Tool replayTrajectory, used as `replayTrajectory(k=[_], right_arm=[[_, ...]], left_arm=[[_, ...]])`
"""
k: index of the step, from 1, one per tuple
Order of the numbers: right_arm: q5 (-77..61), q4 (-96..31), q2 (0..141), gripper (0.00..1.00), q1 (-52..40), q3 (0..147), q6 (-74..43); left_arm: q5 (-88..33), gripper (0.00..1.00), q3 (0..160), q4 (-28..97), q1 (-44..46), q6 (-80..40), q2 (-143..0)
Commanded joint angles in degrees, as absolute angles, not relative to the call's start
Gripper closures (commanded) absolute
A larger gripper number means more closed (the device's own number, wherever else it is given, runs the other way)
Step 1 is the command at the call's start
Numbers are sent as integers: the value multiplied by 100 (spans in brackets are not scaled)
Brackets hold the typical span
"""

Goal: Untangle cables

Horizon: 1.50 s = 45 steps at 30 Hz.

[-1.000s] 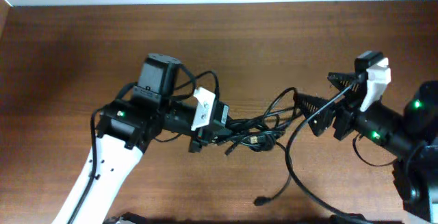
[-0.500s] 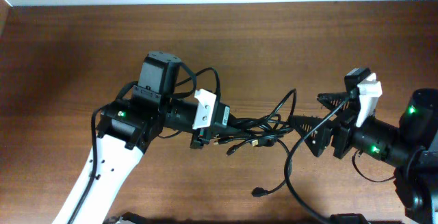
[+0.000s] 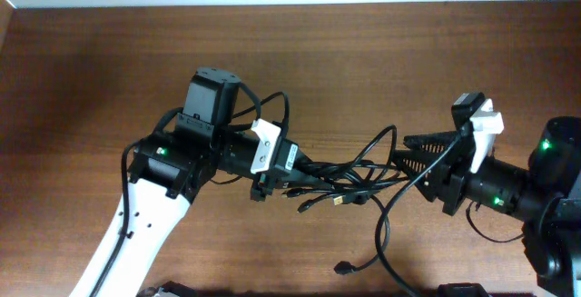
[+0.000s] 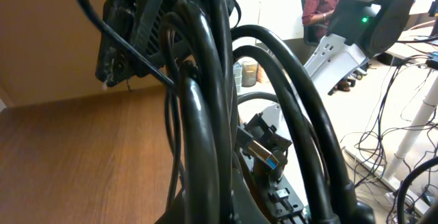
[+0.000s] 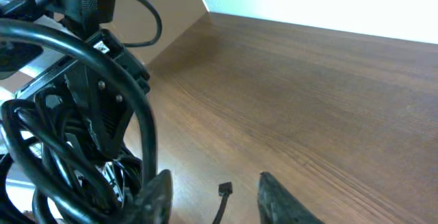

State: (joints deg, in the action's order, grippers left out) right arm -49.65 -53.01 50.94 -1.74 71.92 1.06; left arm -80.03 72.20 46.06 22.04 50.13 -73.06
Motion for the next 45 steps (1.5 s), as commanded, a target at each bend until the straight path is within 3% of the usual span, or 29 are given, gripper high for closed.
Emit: replayTrajectory(k=[1, 28, 31, 42, 45], right_arm=[[-5131, -5339, 5098, 55, -150, 7234, 128], [-5199, -5601, 5098, 52, -150, 7234, 130], [-5214, -5406, 5098, 52, -150, 7234, 130], [-5546, -4941, 5098, 53, -150, 7231, 126], [-5551, -5518, 5098, 62, -150, 7227, 130]], left_arm=[[-7769, 100, 7231, 4591, 2167, 5022, -7210], [-7140, 100, 7231, 4550, 1955, 4718, -7210], [-7629, 100, 7231, 4550, 2178, 4724, -7210], [-7422, 100, 7231, 4370, 2626, 4722, -7210], [-7456, 100, 7231, 4029, 2624, 4720, -7210]])
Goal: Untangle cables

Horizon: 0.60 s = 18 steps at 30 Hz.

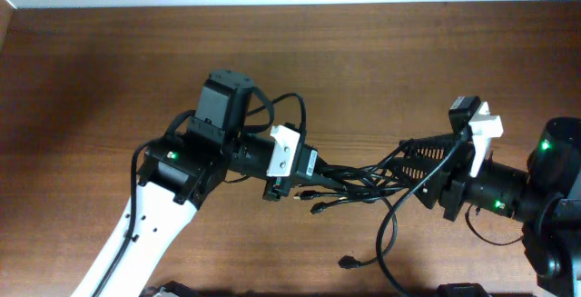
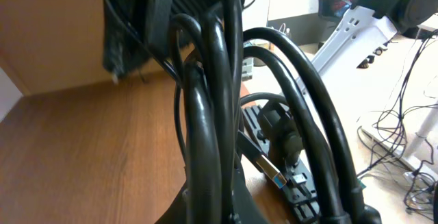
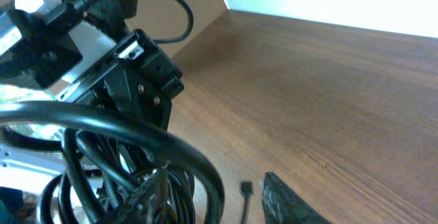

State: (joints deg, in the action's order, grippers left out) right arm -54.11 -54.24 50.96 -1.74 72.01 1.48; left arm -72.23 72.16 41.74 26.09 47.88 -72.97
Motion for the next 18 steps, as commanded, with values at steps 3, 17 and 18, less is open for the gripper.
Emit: replayTrajectory(k=[3, 17, 18], right_arm=[[-5553, -5618, 5098, 91, -150, 7229, 130], [-1540, -3428, 5098, 96, -150, 7229, 126], [-1190, -3594, 5098, 82, -150, 7229, 126]], left_arm=[[-7452, 100, 7231, 3922, 2604, 4720, -7210], [-7365, 100, 7231, 5026, 2611, 4160, -7210], [-7317, 100, 7231, 5035, 2611, 4160, -7210]])
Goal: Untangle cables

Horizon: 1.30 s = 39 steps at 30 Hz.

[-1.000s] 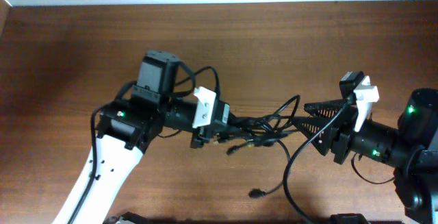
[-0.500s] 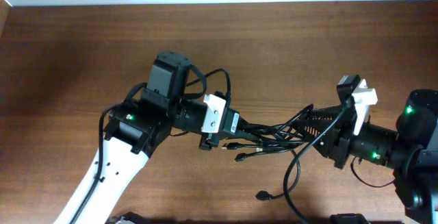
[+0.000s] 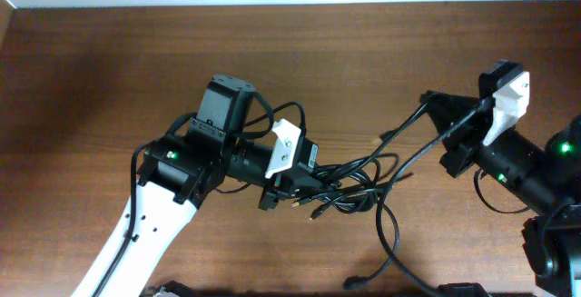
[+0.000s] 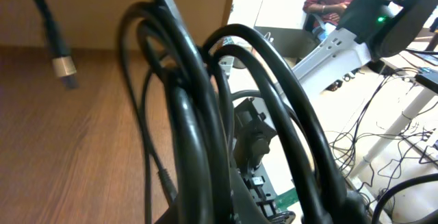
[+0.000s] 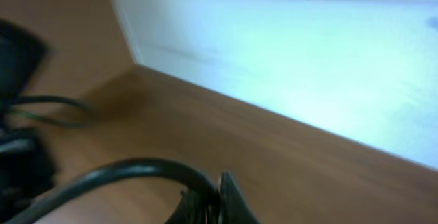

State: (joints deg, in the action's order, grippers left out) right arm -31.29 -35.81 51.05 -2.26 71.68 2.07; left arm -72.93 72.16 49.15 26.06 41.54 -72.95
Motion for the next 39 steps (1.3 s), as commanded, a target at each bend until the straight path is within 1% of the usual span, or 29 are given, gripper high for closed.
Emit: replayTrajectory(k=[1, 2, 3, 4, 5, 6, 7, 8, 10, 11, 12, 14, 15, 16, 20, 23, 24, 25, 26, 27, 28, 29, 32, 33, 34, 35, 36, 37, 39], right_arm=[[-899, -3865, 5098, 52, -150, 7229, 128], [-604, -4029, 5098, 51, -150, 7229, 128], [-349, -4187, 5098, 46, -150, 7229, 126], [-362, -4270, 5098, 41, -150, 7229, 123], [-405, -4495, 5098, 26, -150, 7229, 106], [-449, -4847, 5098, 17, -150, 7229, 104], [-449, -5210, 5096, 14, -150, 7229, -3], [-554, -5542, 5081, 11, -150, 7229, -266], [-1398, -5811, 5011, 11, -150, 7229, -266], [-2379, -5878, 4895, 10, -150, 7229, -346], [-3055, -5900, 4818, 10, -150, 7229, -346], [-4141, -5900, 4755, 10, -150, 7229, -346], [-4560, -5898, 4751, 8, -150, 7229, -349], [-5074, -5900, 4751, 1, -150, 7229, -349], [-5229, -5964, 4766, 0, -150, 7229, -497], [-5186, -5959, 5002, 0, -150, 7229, -499], [-5186, -5959, 5190, 0, -150, 7229, -598], [-5188, -5918, 5572, 0, -150, 7229, -934], [-5192, -5874, 5760, 0, -150, 7229, -952], [-5288, -5706, 6005, 2, -150, 7229, -1114], [-5763, -5363, 6193, 7, -150, 7229, -1129], [-5964, -5175, 6257, 11, -150, 7229, -1249], [-5961, -4910, 6278, 12, -150, 7229, -1616], [-5959, -4904, 6278, 18, -150, 7229, -1660], [-5961, -4904, 6278, 29, -150, 7229, -1662], [-5959, -4904, 6278, 34, -150, 7229, -1660], [-5961, -4904, 6278, 52, -150, 7229, -1662], [-5961, -4906, 6278, 60, -154, 7229, -1662], [-5961, -4906, 6278, 60, -154, 7229, -1660]], left_arm=[[-7299, 100, 7231, 5028, 2611, 4160, -7210], [-7234, 100, 7231, 5035, 2611, 4158, -7210], [-7194, 100, 7231, 5085, 2611, 4158, -7210], [-7196, 100, 7231, 5113, 2611, 4158, -7210], [-7192, 100, 7231, 5131, 2611, 4158, -7210], [-7096, 100, 7231, 5129, 2609, 4156, -7210], [-6945, 100, 7231, 5109, 2609, 4034, -7210], [-6624, 100, 7231, 4960, 2609, 3535, -7210], [-6114, 100, 7231, 4508, 2609, 2460, -7210], [-5461, 100, 7231, 3990, 2609, 1170, -7210], [-5037, 100, 7231, 3636, 2609, 274, -7210], [-4320, 100, 7231, 3361, 2609, -1037, -7210], [-3920, 100, 7231, 3371, 2609, -1629, -7210], [-3284, 100, 7231, 3507, 2611, -3199, -7210], [-3192, 100, 7231, 3494, 2611, -5688, -7210], [-3339, 100, 7231, 3065, 2611, -5701, -7210], [-3446, 100, 7231, 2757, 2611, -5760, -7210], [-3562, 100, 7231, 2178, 2617, -5789, -7210], [-3562, 100, 7231, 1925, 2615, -5784, -7210], [-3557, 100, 7231, 1791, 2615, -5782, -7210], [-3559, 100, 7231, 1693, 2615, -5784, -7210], [-3575, 100, 7231, 1632, 2615, -5784, -7210], [-4021, 100, 7231, 1562, 2615, -5754, -7210], [-4311, 100, 7231, 1568, 2626, -5690, -7210], [-4425, 100, 7231, 1566, 2628, -5697, -7210], [-4539, 100, 7231, 1564, 2659, -5699, -7210], [-4659, 100, 7231, 1564, 2724, -5699, -7210], [-4676, 100, 7231, 1559, 2845, -5712, -7210], [-4587, 100, 7231, 1389, 3085, -5745, -7210]])
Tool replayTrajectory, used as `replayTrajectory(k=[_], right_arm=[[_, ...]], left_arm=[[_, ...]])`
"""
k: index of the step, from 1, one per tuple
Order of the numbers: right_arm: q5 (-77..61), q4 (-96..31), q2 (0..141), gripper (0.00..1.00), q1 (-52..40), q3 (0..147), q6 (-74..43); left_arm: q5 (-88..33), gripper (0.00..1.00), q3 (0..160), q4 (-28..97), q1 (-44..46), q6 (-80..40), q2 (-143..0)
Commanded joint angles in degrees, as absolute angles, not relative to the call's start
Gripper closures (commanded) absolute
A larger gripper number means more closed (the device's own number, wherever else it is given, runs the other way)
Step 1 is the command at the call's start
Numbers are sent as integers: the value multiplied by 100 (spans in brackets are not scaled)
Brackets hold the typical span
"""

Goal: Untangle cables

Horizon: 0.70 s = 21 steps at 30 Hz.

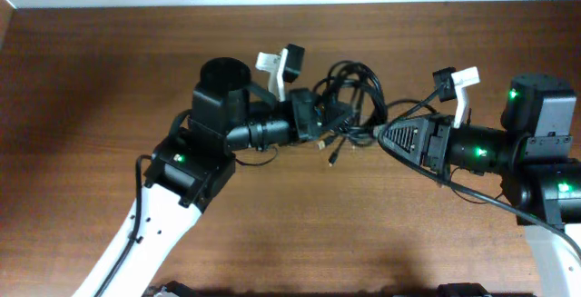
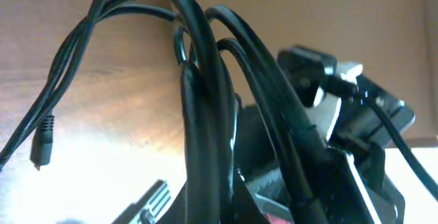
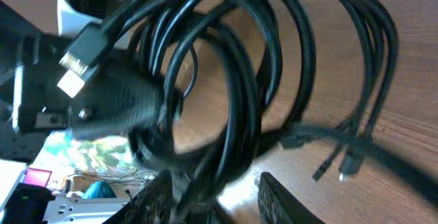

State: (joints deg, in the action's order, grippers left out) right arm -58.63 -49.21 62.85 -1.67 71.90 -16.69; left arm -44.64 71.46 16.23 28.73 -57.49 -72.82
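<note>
A tangle of black cables (image 1: 349,93) is held above the wooden table near its back middle. My left gripper (image 1: 313,120) is shut on it. In the left wrist view thick strands (image 2: 205,114) rise from between the fingers, and a small plug (image 2: 41,148) dangles at the left. My right gripper (image 1: 381,138) points left, just right of the tangle. Its fingers (image 3: 154,196) stand wide apart, and loops of cable (image 3: 233,114) pass between them. Loose connectors (image 1: 331,156) hang below the bundle. One cable (image 1: 495,204) trails off under the right arm.
The brown wooden table (image 1: 91,106) ends at a white wall along the back. The two arms face each other across the middle, the left arm's white link (image 1: 154,233) coming from the front left.
The left gripper has carried the bundle from the table's middle toward the back and turned it. The right gripper, then shut on one cable out at the right, is now open at the bundle.
First the left gripper held the bundle mid-table while the right gripper stood open at its right end. Then the right fingers were closer among the strands. Then the right gripper was shut on one cable, drawn out to the right. Now it is open at the bundle, farther back.
</note>
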Motion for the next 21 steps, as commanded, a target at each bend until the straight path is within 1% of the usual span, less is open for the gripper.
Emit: replayTrajectory(k=[1, 2, 3, 4, 5, 7, 10, 12, 14, 15, 16, 18, 20, 21], right_arm=[[-5961, -4923, 6278, 60, -156, 7229, -1660], [-5955, -4925, 6278, 60, -154, 7229, -1658], [-5951, -4925, 6278, 78, -154, 7229, -1656], [-5937, -4925, 6278, 93, -154, 7229, -1656], [-5937, -4925, 6278, 96, -154, 7229, -1645], [-5937, -4921, 6278, 96, -154, 7229, -1393], [-5935, -4722, 6278, 96, -154, 7229, -1402], [-5937, -4619, 6278, 93, -154, 7229, -1402], [-5935, -4617, 6366, 79, -154, 7229, -1402], [-5937, -4600, 6458, 76, -154, 7229, -1402], [-5937, -4584, 6534, 84, -154, 7229, -1400], [-5935, -4473, 6539, 96, -154, 7229, -1400], [-5916, -4318, 6539, 96, -154, 7229, -1398], [-5666, -4346, 6536, 96, -154, 7229, -1400]], left_arm=[[-4484, 100, 7231, 1297, 3186, -5743, -7210], [-4348, 100, 7231, 1188, 3306, -5769, -7210], [-4346, 100, 7231, 1041, 3361, -5789, -7210], [-4348, 100, 7231, 965, 3361, -5791, -7210], [-4348, 100, 7231, 947, 3361, -5988, -7210], [-4377, 100, 7231, 978, 3363, -6020, -7210], [-4372, 100, 7231, 1208, 3395, -6020, -7210], [-4372, 100, 7231, 1203, 3579, -6020, -7210], [-4370, 100, 7231, 1192, 3850, -6020, -7210], [-4372, 100, 7231, 1118, 3959, -6018, -7210], [-4375, 100, 7231, 1116, 4003, -6018, -7210], [-4375, 100, 7231, 1116, 4003, -6020, -7210], [-4421, 100, 7231, 1114, 4003, -6023, -7210], [-4445, 100, 7231, 1114, 4003, -6023, -7210]])
